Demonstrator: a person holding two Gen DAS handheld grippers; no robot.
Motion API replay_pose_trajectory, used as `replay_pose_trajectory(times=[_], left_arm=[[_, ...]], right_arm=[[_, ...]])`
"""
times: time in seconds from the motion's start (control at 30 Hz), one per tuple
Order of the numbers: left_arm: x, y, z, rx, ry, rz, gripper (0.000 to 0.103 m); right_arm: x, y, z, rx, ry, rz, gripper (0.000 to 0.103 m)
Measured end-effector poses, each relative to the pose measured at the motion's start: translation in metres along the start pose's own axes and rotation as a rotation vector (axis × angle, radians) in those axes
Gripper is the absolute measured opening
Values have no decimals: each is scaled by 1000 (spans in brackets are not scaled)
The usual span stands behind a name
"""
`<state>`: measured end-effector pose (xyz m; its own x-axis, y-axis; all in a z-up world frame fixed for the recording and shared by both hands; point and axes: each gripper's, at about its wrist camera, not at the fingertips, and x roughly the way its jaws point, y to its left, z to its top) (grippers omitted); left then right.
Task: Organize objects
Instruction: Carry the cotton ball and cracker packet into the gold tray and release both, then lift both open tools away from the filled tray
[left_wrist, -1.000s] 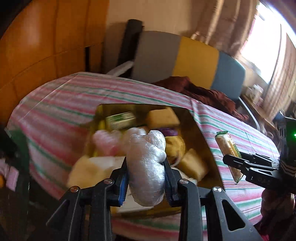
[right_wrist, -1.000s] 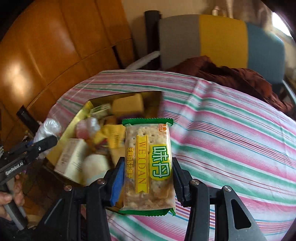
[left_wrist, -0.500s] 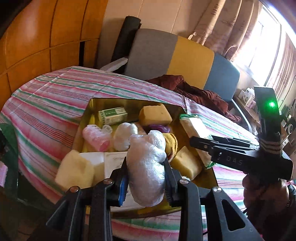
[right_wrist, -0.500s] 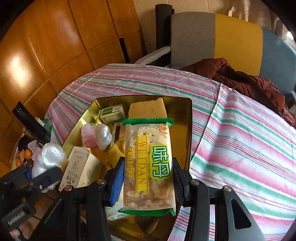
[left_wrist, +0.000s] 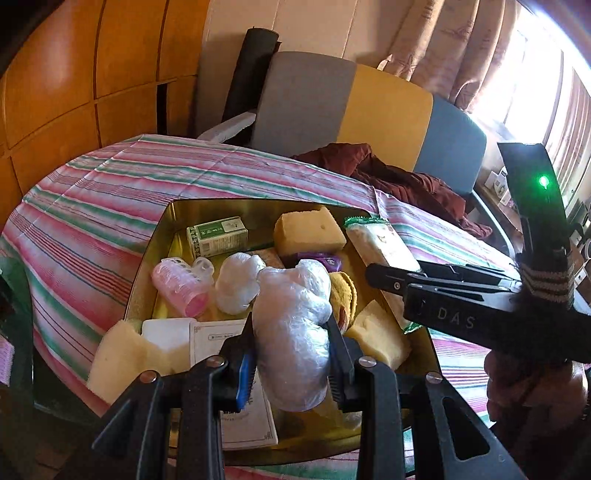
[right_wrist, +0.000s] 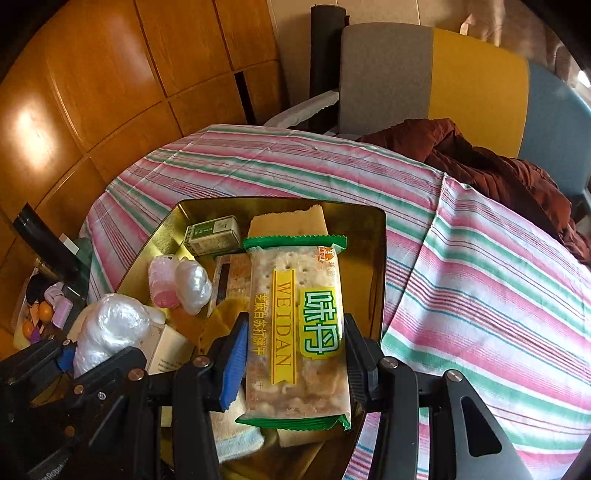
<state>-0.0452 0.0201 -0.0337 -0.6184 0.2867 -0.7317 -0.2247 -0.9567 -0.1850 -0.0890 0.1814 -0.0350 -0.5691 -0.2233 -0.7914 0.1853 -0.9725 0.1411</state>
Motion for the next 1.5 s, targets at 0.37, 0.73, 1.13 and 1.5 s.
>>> replay_pose_trajectory(times=[0.37,0.73,1.13,1.5], left_arm=[[9,-4,0,0,20,21,33],[15,-5,-1,2,33,41,39],[2,-7,0,24,-18,129,63],[-42,-16,2,46,-145,281,67]], right_arm=[[6,-3,7,4,-3,-9,48],[13,-6,8,12,8,-10,49],[4,-5,-3,29,-18,-27,67],[-36,3,-44,43,-97,-117,80]])
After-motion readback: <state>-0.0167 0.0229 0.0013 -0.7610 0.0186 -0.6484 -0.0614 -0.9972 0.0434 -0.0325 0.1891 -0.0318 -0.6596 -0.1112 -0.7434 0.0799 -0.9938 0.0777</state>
